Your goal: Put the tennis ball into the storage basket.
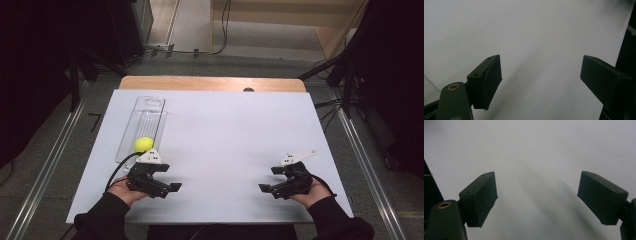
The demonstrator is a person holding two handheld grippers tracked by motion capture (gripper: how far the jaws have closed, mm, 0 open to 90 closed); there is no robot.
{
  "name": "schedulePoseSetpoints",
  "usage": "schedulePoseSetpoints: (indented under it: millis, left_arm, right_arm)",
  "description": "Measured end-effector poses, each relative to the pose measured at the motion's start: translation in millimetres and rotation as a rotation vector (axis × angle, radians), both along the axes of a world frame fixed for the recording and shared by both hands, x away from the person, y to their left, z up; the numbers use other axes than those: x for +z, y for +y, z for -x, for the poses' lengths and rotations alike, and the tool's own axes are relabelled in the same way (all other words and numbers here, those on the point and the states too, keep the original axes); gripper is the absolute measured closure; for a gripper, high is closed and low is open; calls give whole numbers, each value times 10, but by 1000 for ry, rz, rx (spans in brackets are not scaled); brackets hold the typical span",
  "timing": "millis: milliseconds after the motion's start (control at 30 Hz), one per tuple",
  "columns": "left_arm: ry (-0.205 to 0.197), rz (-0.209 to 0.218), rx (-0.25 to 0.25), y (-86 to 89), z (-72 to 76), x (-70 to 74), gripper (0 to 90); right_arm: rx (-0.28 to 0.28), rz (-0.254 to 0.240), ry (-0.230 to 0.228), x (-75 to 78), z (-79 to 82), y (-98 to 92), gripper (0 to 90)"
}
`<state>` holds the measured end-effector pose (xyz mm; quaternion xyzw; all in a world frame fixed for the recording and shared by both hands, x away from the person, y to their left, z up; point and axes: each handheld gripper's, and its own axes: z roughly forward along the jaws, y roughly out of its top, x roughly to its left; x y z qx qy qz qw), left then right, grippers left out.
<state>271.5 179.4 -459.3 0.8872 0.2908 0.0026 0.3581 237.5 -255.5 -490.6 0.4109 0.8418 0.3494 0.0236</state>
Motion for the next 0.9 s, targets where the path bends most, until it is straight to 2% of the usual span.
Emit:
schedulePoseSetpoints:
  millis: [900]
  left_arm:
    - [-4, -2, 0, 7, -9, -2, 181]
  right_arm:
    - [3, 3, 0, -5, 1, 0, 140]
